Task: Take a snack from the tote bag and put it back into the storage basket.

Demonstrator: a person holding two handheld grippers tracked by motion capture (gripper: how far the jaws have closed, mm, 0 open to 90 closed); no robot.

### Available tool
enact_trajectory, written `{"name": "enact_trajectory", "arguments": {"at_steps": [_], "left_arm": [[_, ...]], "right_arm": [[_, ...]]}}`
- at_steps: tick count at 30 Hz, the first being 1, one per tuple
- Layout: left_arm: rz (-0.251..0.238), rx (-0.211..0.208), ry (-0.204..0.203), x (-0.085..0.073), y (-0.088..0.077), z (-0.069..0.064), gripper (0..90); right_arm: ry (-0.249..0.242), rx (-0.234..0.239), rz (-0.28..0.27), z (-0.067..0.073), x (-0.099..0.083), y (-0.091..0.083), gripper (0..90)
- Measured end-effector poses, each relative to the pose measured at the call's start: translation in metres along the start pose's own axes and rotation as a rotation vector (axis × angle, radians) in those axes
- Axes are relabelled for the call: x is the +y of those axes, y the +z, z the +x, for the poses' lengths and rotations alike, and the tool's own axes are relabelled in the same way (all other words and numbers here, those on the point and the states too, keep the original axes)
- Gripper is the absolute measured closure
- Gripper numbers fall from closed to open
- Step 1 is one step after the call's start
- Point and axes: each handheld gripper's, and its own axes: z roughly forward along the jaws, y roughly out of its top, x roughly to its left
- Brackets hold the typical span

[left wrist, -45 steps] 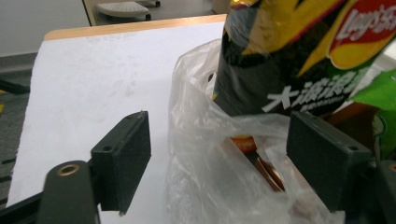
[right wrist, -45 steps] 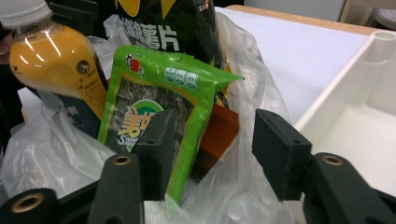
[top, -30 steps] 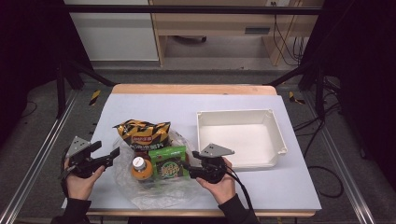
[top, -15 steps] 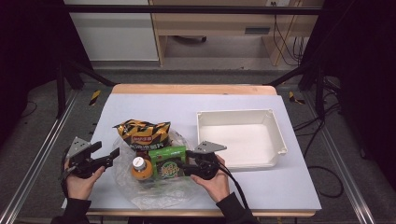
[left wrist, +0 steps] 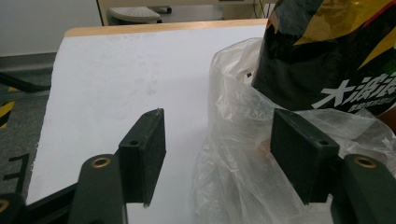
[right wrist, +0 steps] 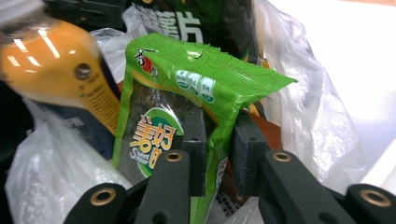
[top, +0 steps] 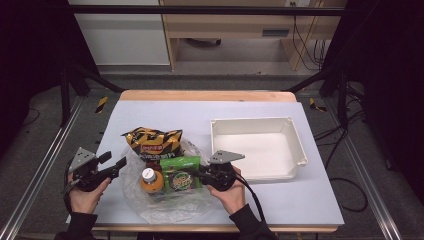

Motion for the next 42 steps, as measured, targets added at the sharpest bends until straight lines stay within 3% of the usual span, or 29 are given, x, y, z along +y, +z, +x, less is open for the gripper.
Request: {"name": "enact_trajectory", "arguments": {"at_steps": [3, 4, 8, 13, 14, 15, 18, 23, 28, 31, 34, 42], "left_arm": [[-0.016, 0.003, 0.015, -0.001, -0.001, -0.001, 36.2], [-0.020, -0.001, 0.014, 0.000, -0.001, -0.002, 36.8], [-0.027, -0.012, 0.013, 0.000, -0.002, -0.003, 37.0], [-0.028, -0.005, 0.013, -0.001, -0.002, -0.004, 35.7], [-0.015, 0.000, 0.011, 0.000, -0.002, -0.003, 35.6], [-0.008, -0.001, 0.006, 0.000, -0.002, -0.003, 35.4], [-0.001, 0.001, 0.003, -0.001, -0.002, -0.003, 34.8], [0.002, -0.005, 0.006, -0.001, -0.002, -0.003, 33.7], [0.008, -0.004, 0.010, -0.001, -0.001, -0.003, 32.3], [0.006, 0.004, 0.009, -0.001, -0.002, -0.003, 32.1], [0.003, 0.008, 0.011, -0.001, -0.002, -0.003, 32.1], [-0.003, 0.019, 0.008, -0.001, -0.004, -0.003, 32.0]], "right_arm": [[-0.039, -0.004, -0.036, 0.004, 0.001, -0.009, 80.2], [-0.065, -0.027, -0.087, 0.006, 0.001, -0.015, 80.7], [-0.101, -0.075, -0.139, 0.010, -0.002, -0.018, 79.9], [-0.115, -0.091, -0.096, 0.010, -0.012, -0.012, 70.4], [-0.095, -0.078, -0.086, 0.008, -0.011, -0.012, 59.8], [-0.081, -0.069, -0.082, 0.006, -0.011, -0.011, 54.9], [-0.053, -0.060, -0.067, 0.002, -0.009, -0.007, 52.0], [-0.021, -0.043, -0.059, 0.001, -0.004, 0.001, 55.5], [0.033, -0.032, -0.028, -0.003, -0.003, 0.006, 69.7], [0.041, -0.021, -0.017, -0.004, -0.002, 0.004, 78.0], [0.043, -0.010, -0.019, -0.004, -0.002, 0.000, 80.8], [0.009, -0.013, -0.105, 0.005, 0.002, -0.022, 85.0]]}}
